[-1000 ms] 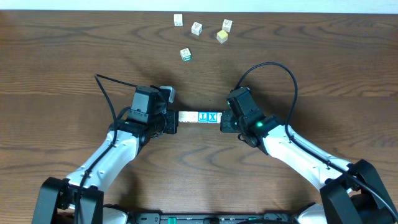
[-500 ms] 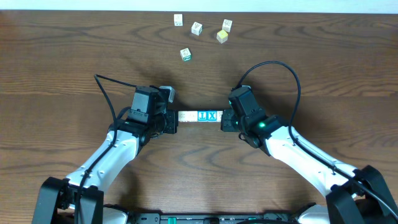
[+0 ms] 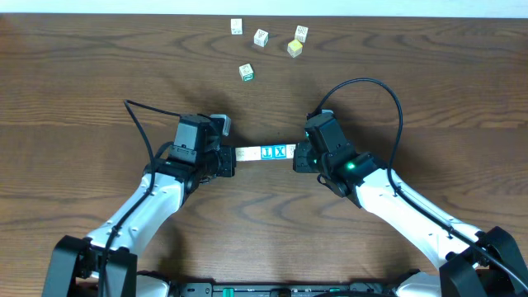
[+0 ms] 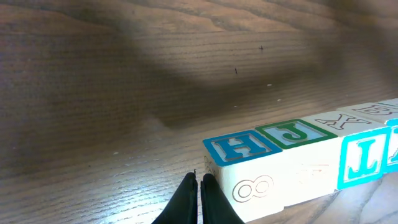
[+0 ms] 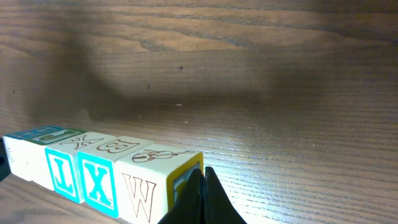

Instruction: Lift 5 blocks

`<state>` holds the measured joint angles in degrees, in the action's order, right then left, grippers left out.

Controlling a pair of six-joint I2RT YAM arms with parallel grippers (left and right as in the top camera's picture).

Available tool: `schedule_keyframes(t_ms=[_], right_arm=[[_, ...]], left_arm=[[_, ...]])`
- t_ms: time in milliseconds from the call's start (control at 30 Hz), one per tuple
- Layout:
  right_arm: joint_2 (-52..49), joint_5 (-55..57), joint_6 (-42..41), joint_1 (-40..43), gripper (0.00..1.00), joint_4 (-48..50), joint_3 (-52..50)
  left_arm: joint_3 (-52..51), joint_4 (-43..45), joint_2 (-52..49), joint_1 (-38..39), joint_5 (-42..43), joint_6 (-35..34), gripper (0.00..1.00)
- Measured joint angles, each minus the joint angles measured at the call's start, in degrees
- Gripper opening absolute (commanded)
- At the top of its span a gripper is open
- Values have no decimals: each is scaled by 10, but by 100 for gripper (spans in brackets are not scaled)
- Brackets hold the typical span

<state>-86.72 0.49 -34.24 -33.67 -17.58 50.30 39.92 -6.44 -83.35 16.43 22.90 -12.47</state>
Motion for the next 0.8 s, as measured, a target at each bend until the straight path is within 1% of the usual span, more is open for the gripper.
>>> schedule_keyframes(t_ms=[333,800], right_arm=[[0,6,0,0,1,-3,0],[0,4,1,0,1,-16,9]], left_arm=[[0,-2,44,0,0,-2,7],[0,-11,47,0,1,-2,7]])
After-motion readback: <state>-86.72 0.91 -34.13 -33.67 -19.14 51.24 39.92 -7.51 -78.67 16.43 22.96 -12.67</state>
